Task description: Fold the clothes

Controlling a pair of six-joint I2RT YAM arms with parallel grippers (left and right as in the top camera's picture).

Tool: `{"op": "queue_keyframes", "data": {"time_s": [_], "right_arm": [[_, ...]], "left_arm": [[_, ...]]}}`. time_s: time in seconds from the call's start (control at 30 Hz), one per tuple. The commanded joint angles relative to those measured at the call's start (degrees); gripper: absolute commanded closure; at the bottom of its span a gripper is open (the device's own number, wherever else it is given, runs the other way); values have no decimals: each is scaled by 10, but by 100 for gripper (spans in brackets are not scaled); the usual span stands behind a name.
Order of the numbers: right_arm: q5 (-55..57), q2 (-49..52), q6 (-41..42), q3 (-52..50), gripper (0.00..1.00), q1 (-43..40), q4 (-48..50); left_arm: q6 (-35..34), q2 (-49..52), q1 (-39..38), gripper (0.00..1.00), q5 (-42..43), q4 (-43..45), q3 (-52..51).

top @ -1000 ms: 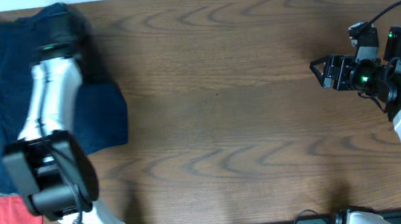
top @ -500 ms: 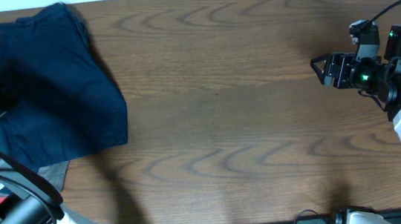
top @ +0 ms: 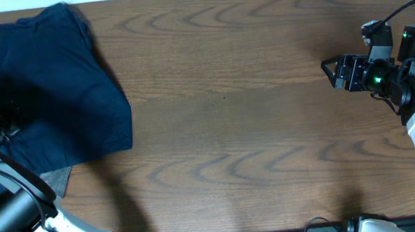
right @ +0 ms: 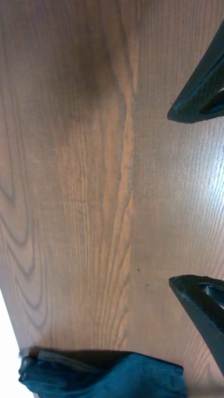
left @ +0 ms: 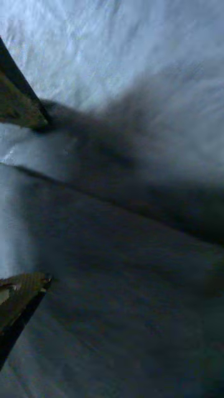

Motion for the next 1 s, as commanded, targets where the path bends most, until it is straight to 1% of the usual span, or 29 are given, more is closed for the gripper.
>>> {"op": "queue_keyframes", "data": {"time_s": [0.0, 0.07, 0.23, 0.33, 0.37, 0.43, 0.5, 0.53, 0.57, 0.63, 0.8, 0.9, 0.97], "right_arm": [[-9, 4, -7, 8, 24, -2, 1], [-9, 4, -7, 8, 24, -2, 1], [-9, 4, -7, 8, 24, -2, 1], [-9, 4, -7, 8, 24, -2, 1], [-9, 4, -7, 8, 24, -2, 1], [-9, 4, -7, 8, 24, -2, 0], [-9, 4, -7, 8, 24, -2, 0], [-9, 4, -7, 8, 24, -2, 1], [-9, 4, -7, 8, 24, -2, 1], [-9, 4, -7, 8, 24, -2, 2], [-9, 4, -7, 8, 24, -2, 4], [-9, 4, -7, 8, 24, -2, 8], [-9, 4, -7, 8, 26, -2, 11]], "left_arm": [[8, -1, 0, 28, 8, -7, -1], [9, -1, -2, 31, 8, -12, -1], [13, 8, -14, 33, 8, -10, -7], [13, 25, -22, 35, 8, -10, -8], [12, 31, -24, 38, 8, -10, -8], [12, 38, -28, 54, 8, -10, -8], [10, 39, -30, 75, 8, -10, -8], [6, 38, -30, 80, 8, -10, -7], [0, 38, -30, 87, 8, -10, -5], [-17, 36, -30, 94, 8, -13, 0], [-51, 5, -40, 94, 9, -24, 10], [-56, -41, -66, 94, 26, -30, 13], [-78, -77, -97, 94, 50, -34, 13]]}}
